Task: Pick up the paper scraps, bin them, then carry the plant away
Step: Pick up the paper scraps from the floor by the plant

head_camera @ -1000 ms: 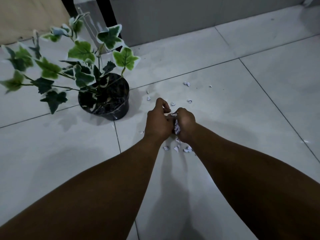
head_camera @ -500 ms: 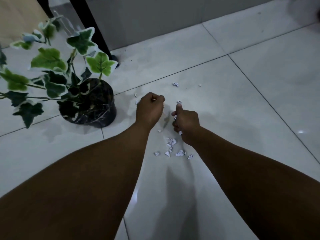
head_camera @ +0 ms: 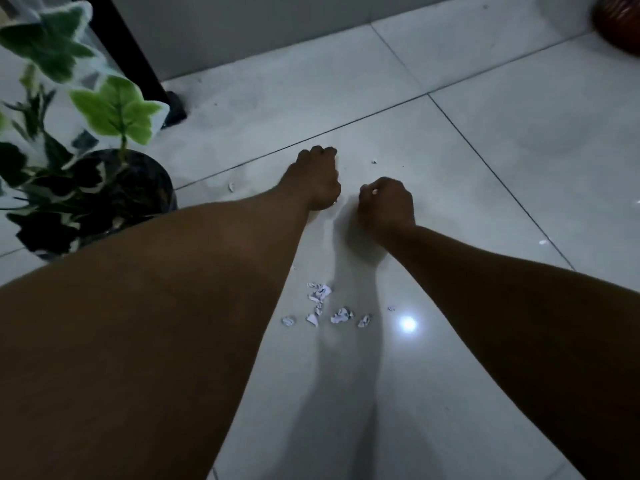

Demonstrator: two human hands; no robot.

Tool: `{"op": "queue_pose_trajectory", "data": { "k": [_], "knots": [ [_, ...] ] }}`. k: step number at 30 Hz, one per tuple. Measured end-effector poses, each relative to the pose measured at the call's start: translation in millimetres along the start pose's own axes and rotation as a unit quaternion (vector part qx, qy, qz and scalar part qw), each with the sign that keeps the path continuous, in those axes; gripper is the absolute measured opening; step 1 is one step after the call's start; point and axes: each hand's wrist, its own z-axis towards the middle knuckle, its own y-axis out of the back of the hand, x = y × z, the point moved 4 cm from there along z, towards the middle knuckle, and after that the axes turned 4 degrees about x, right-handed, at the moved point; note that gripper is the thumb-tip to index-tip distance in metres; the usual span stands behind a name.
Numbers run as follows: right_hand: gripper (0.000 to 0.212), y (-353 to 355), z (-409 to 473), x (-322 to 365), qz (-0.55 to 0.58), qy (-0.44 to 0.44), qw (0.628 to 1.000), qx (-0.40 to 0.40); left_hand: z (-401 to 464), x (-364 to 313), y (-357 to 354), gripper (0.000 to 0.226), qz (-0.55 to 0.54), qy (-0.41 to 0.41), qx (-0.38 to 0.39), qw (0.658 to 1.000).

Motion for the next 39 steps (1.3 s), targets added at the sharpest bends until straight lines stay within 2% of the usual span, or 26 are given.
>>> {"op": "queue_pose_trajectory", "data": {
  "k": [2,4,8,12,16,20,23,25,28,32,36,39],
  "knots": [
    [0.023,9.3,11.7,3.5,-0.001,0.010,0.999,-0.033,-1.2,-2.3,-5.2,0.038,0.024,-0.024,-0.009,0.999],
    [0.024,16.4,21.7,5.6,-0.004,0.015,0.999,-0.051,-6.8,-3.4,-8.2,0.034,0.017,-0.039,-0.053,0.998],
    [0.035,18.9,36.0,3.7,-0.040,0.034,0.998,-0.038,-20.5,-4.7,-19.8,0.031,-0.007,-0.102,-0.110,0.989],
    [0.034,21.5,47.5,-1.5,-0.055,0.027,0.997,-0.038,-29.5,-0.5,-29.2,0.026,-0.002,-0.117,-0.115,0.986],
    [0.031,17.0,50.4,5.9,-0.087,0.065,0.994,-0.011,-30.2,3.9,-31.5,0.020,-0.009,-0.078,-0.128,0.989],
    [0.026,5.0,35.4,16.8,-0.148,0.144,0.978,-0.010,-33.7,0.0,-32.7,0.016,-0.040,-0.034,-0.133,0.990],
    [0.020,-7.4,19.7,14.0,-0.126,0.165,0.978,0.010,-40.9,-0.6,-29.5,0.018,-0.153,0.028,-0.161,0.975],
    [0.016,-17.1,7.8,12.4,-0.057,0.162,0.985,0.021,-45.0,4.5,-24.3,0.027,-0.272,0.091,-0.180,0.941],
    [0.022,-28.3,-8.8,12.8,0.011,0.113,0.993,0.011,-52.6,9.0,-16.9,0.032,-0.385,0.147,-0.174,0.894],
    [0.030,-37.8,-22.9,16.7,0.165,-0.020,0.985,0.039,-59.9,8.5,-11.7,0.036,-0.435,0.146,-0.150,0.876],
    [0.028,-44.4,-39.4,25.3,0.291,-0.123,0.947,0.059,-65.9,6.0,-1.2,0.044,-0.430,0.152,-0.137,0.879],
    [0.030,-44.8,-49.5,26.4,0.362,-0.189,0.911,0.065,-73.5,7.6,5.5,0.050,-0.409,0.151,-0.104,0.894]
  ]
}}
